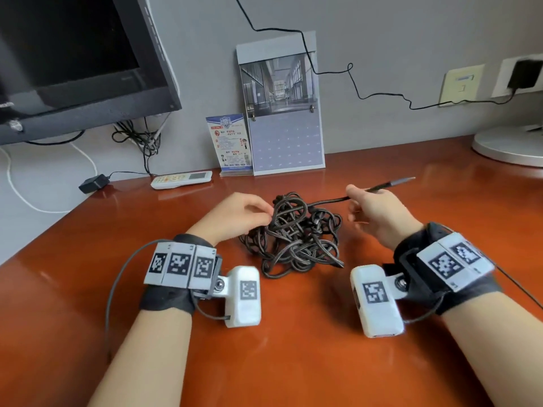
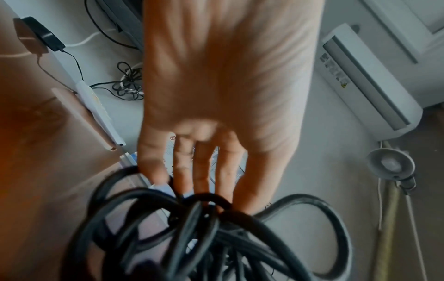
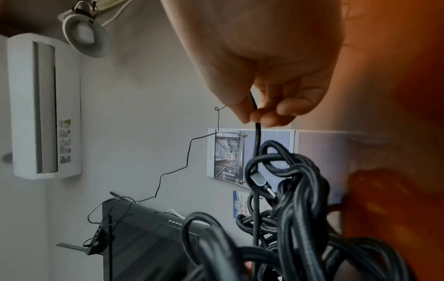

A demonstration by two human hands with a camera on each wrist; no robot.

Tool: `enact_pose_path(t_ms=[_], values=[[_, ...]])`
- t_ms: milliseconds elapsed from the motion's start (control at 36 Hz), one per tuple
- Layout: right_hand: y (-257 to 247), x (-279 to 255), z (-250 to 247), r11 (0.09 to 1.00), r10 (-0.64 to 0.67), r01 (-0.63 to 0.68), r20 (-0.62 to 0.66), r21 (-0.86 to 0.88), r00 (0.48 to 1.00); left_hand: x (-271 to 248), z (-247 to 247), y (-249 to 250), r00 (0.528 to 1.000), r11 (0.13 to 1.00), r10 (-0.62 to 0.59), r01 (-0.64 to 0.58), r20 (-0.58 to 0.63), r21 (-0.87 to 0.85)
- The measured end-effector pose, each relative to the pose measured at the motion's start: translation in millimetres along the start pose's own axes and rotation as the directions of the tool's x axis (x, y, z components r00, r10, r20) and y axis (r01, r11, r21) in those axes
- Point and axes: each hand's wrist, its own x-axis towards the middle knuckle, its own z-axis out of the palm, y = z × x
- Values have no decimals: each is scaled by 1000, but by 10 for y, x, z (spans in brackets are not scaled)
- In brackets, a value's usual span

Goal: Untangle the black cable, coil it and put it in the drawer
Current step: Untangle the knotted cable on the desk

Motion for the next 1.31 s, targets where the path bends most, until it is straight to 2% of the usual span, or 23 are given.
enact_pose_path(t_ms=[111, 167, 278, 361, 472, 556, 639, 694, 750, 806, 889, 944, 1000, 1083, 1250, 1306], values=[[-23, -27, 6, 989, 59, -65, 52, 131, 997, 20, 8, 52, 999, 996, 13, -10, -35, 89], [-56, -71, 7, 987, 46, -57, 76, 150, 996, 22, 20, 92, 999, 990, 8, -3, -33, 143], [-107, -137, 34, 997, -72, 71, 57, 8, 996, -11, 60, 143, 997, 967, -54, 37, 62, 253], [-146, -170, 63, 982, -161, 155, -43, -111, 986, -27, 67, 117, 992, 958, -71, 39, 105, 283], [-185, -233, 59, 939, -278, 240, -136, -245, 951, -20, 68, 25, 998, 936, -61, 55, 6, 347], [-191, -246, 59, 921, -294, 251, -109, -299, 950, -20, 86, -17, 992, 927, -26, 70, -121, 369], [-157, -241, 104, 896, -303, 274, -31, -349, 952, -42, 135, -48, 971, 958, 20, 49, -236, 283], [-133, -257, 142, 824, -385, 381, 79, -420, 919, -41, 162, -60, 957, 975, 42, 25, -288, 223], [-116, -290, 172, 712, -465, 528, 253, -463, 848, -43, 172, -63, 952, 986, 47, 5, -303, 169], [-74, -326, 205, 576, -479, 624, 400, -528, 781, -50, 180, -58, 952, 990, 57, -15, -300, 141], [-8, -329, 236, 368, -493, 676, 483, -638, 724, -56, 217, -29, 957, 994, 63, -36, -285, 99], [12, -313, 236, 315, -472, 690, 523, -652, 710, -69, 258, -2, 964, 996, 67, -49, -259, 75], [13, -294, 243, 337, -473, 691, 520, -639, 711, -69, 297, 3, 970, 991, 88, -63, -227, 115], [37, -255, 260, 363, -525, 711, 497, -603, 690, -62, 327, 2, 965, 990, 95, -66, -243, 123], [86, -239, 243, 393, -505, 780, 594, -487, 626, -20, 330, -40, 973, 999, 43, -41, -226, 14], [63, -252, 218, 462, -449, 768, 630, -444, 634, -21, 285, -61, 976, 998, 3, -16, -218, -57]])
